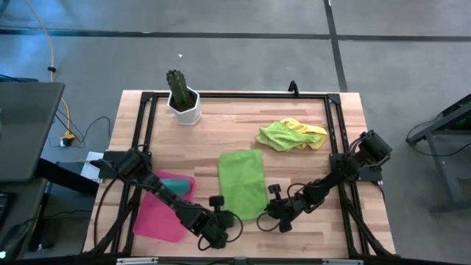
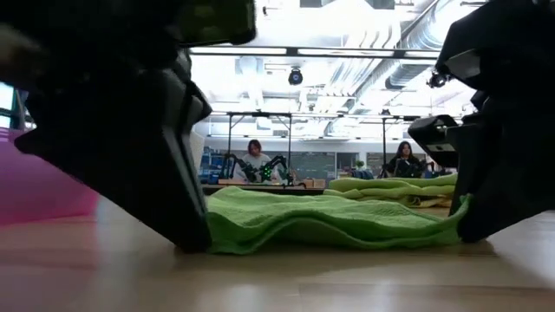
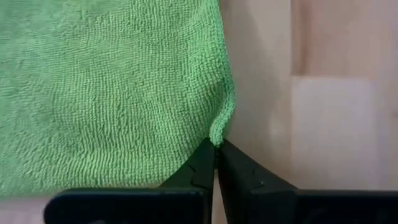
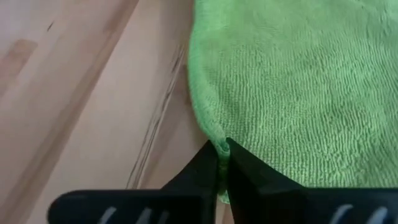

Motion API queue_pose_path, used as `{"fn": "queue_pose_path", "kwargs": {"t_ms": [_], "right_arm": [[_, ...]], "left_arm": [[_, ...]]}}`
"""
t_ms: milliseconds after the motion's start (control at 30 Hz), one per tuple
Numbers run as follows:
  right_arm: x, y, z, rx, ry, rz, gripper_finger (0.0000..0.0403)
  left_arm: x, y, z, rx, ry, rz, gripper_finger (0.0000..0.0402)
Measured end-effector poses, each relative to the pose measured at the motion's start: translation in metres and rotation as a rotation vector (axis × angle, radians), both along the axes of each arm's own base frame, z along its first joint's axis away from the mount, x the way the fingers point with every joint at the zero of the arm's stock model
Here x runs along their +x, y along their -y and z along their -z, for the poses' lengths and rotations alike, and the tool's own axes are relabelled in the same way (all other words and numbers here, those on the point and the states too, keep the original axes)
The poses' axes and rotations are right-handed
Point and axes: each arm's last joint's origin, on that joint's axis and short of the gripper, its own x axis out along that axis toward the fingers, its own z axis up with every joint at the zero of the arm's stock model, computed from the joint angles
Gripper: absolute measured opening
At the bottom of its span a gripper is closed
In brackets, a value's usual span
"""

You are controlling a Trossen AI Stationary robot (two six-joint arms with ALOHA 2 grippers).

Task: Roll microfiber towels into tight, uniform cylinder then place into a basket
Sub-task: Roll the dark green towel

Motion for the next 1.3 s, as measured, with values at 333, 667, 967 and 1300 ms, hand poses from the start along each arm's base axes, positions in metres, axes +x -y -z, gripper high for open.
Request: {"fn": "queue_pose_path", "kwargs": {"t_ms": [333, 667, 967, 1300], "right_arm": [[0.003, 0.003, -0.006, 0.23, -0.085, 0.074, 0.0002], [0.01, 0.018, -0.015, 0.514, -0.217, 0.264, 0.0001], [0.015, 0.024, -0.017, 0.657, -0.296, 0.315, 0.0001], [0.019, 0.032, -0.018, 0.704, -0.314, 0.362, 0.0001]], "left_arm": [[0.004, 0.002, -0.006, -0.191, -0.053, -0.104, 0.0006], [0.012, -0.008, -0.009, -0.359, -0.105, -0.216, 0.0006], [0.014, -0.017, -0.032, -0.476, -0.106, -0.219, 0.0005], [0.011, -0.027, -0.045, -0.454, -0.11, -0.245, 0.0005]]}}
